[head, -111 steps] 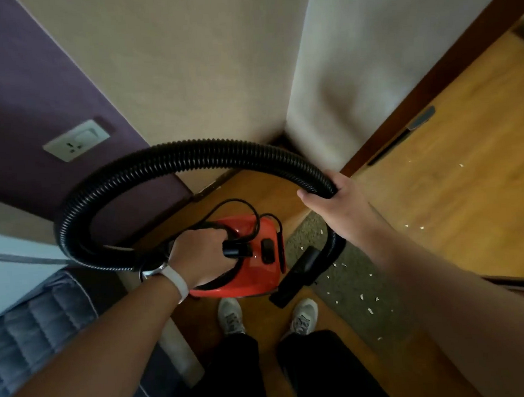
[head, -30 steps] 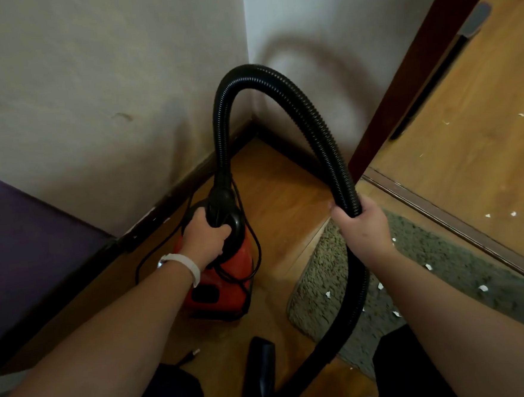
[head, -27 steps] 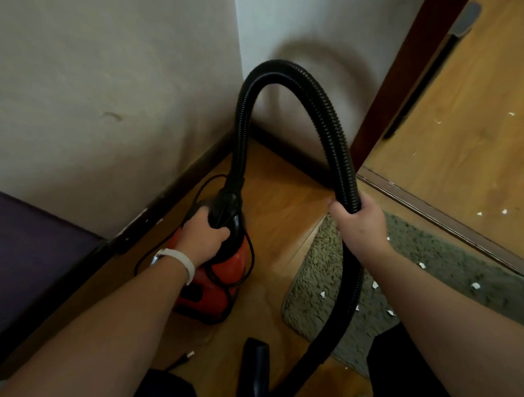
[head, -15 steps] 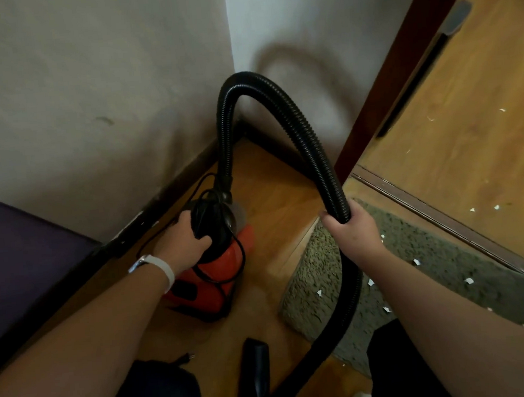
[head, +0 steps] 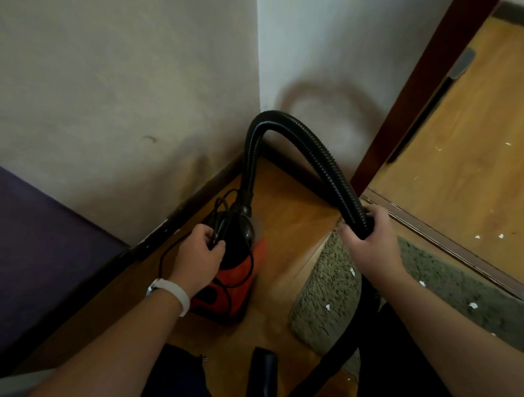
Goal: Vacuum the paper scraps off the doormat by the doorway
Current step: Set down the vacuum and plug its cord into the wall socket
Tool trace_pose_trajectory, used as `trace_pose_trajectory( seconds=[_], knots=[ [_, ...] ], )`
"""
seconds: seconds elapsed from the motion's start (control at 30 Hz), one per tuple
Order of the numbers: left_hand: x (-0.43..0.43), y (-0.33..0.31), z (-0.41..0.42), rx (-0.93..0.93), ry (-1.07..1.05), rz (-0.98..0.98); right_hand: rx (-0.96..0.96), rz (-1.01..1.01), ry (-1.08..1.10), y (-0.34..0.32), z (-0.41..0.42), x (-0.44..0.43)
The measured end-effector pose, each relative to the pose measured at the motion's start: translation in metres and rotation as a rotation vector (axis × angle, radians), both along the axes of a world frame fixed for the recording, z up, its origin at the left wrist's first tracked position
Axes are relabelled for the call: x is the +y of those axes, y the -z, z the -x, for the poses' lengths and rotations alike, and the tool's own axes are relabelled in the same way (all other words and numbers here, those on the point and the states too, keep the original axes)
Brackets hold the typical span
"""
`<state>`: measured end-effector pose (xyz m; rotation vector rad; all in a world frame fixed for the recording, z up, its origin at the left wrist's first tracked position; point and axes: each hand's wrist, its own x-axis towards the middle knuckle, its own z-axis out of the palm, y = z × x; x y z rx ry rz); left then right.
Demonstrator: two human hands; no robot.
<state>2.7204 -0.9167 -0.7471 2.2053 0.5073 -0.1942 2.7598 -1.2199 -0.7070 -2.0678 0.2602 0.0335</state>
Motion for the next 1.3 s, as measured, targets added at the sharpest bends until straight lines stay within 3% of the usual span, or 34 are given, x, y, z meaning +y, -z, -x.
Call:
trace_pose_trajectory(
  seconds=[0.17, 0.33, 0.53, 0.7, 0.9, 1.2, 1.3],
  knots=[
    [0.013, -0.01, 0.013, 0.032, 0.002, 0.088, -0.181, 0.224, -0.017, -0.016, 0.004, 0.014],
    [0.035, -0.017, 0.026, 0.02, -0.062, 0.073, -0.337, 0.401, -0.311, -0.019, 0.013, 0.041],
    [0.049, -0.034, 0.046, -0.025, -0.151, 0.049, -0.098, 0.365, -0.747, -0.017, 0.021, 0.107],
    [0.052, -0.044, 0.06, -0.02, -0.198, 0.265, 0.063, 0.303, -0.966, -0.014, 0.037, 0.17],
    [0.051, -0.048, 0.069, -0.062, -0.344, 0.425, 0.238, 0.021, -0.928, -0.013, 0.054, 0.214],
    [0.059, -0.039, 0.07, -0.075, -0.407, 0.502, 0.296, -0.013, -0.833, -0.021, 0.045, 0.217],
    [0.054, -0.039, 0.072, -0.104, -0.357, 0.496, 0.298, 0.059, -0.806, -0.023, 0.036, 0.209]
  ],
)
